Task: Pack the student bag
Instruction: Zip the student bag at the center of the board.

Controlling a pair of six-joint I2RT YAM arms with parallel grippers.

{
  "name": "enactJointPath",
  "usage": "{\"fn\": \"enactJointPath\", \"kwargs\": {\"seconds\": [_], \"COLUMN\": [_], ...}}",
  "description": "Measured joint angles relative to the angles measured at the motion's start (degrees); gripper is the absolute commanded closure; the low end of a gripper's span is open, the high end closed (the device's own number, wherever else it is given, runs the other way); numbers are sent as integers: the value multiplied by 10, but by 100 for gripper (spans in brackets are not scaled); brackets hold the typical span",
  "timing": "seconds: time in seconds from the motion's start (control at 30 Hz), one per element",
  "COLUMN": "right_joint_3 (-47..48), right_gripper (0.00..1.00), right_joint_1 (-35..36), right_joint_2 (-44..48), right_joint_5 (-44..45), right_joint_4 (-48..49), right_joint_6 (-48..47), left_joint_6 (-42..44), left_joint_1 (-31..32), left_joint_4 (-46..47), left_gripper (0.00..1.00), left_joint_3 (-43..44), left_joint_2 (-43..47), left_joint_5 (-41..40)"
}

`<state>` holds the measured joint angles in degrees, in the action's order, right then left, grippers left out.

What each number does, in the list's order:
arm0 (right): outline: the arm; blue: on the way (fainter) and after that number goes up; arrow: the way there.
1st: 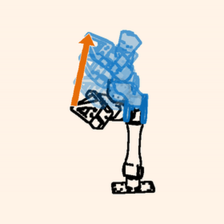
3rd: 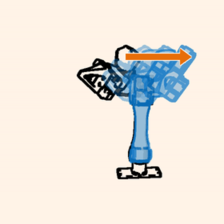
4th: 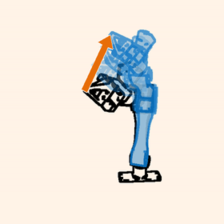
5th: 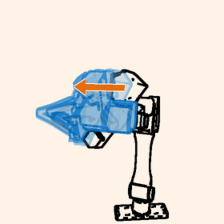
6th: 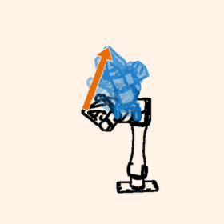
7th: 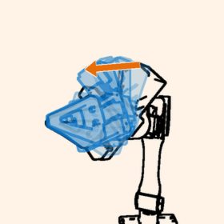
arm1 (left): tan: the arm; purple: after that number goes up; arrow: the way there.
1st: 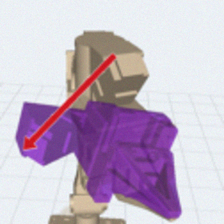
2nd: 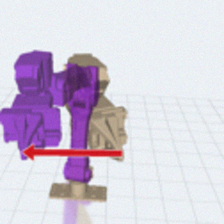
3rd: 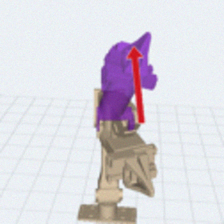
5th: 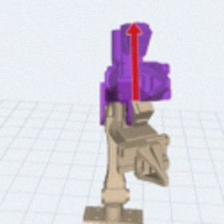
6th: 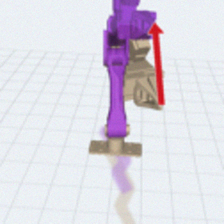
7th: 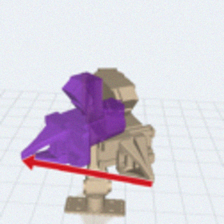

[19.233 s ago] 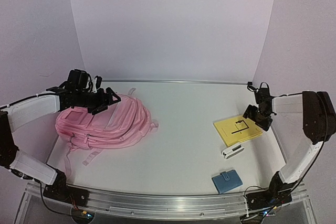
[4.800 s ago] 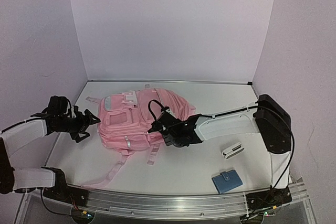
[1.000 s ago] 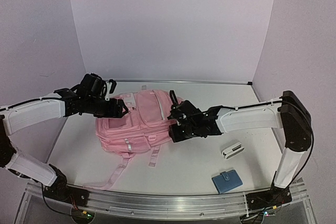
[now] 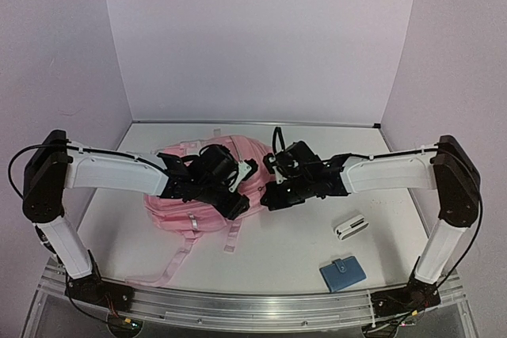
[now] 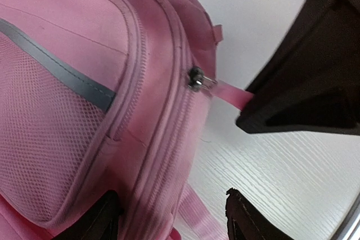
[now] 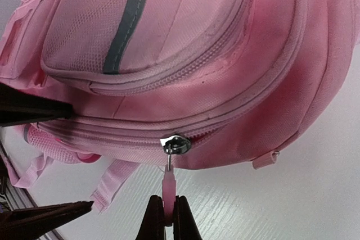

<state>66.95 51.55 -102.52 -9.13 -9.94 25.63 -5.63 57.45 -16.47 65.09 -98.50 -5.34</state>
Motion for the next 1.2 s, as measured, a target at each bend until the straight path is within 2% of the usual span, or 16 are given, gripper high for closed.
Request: {"fn": "enactJointPath", "kwargs": {"seconds": [0.1,0.17,0.23,0.4,0.43,0.77,1.2], "right_joint_3": [-7,-8,-10,-15,-15,15,67], "right_gripper": [100,100,100,100,100,100,100], "right_joint_1": [0,-1,-2,-7,-8,-18,-80], "right_joint_2": [0,0,1,13,17,28,-1], "right_joint_5": [-21,-24,-25,-3,8,115,89], "right_joint_4": [5,8,11,13,12,-50,-79], "right_joint_6": [0,1,4,24,28,39,-26], "left_joint_6": [8,12,14,22,23,36,26], "left_joint_1": [4,7,12,14,14,22,26], "left_joint_4": [7,13,20,44,49,116,115], "left_gripper": [35,41,53,94,98,100,100], "left_joint_3": [5,5,5,5,5,-35,-100], "left_joint_2": [-17,-22,-26,-37,-38,-27,51], "left_joint_5": [-32,-49,-65,-104,-110,-129,-107]}}
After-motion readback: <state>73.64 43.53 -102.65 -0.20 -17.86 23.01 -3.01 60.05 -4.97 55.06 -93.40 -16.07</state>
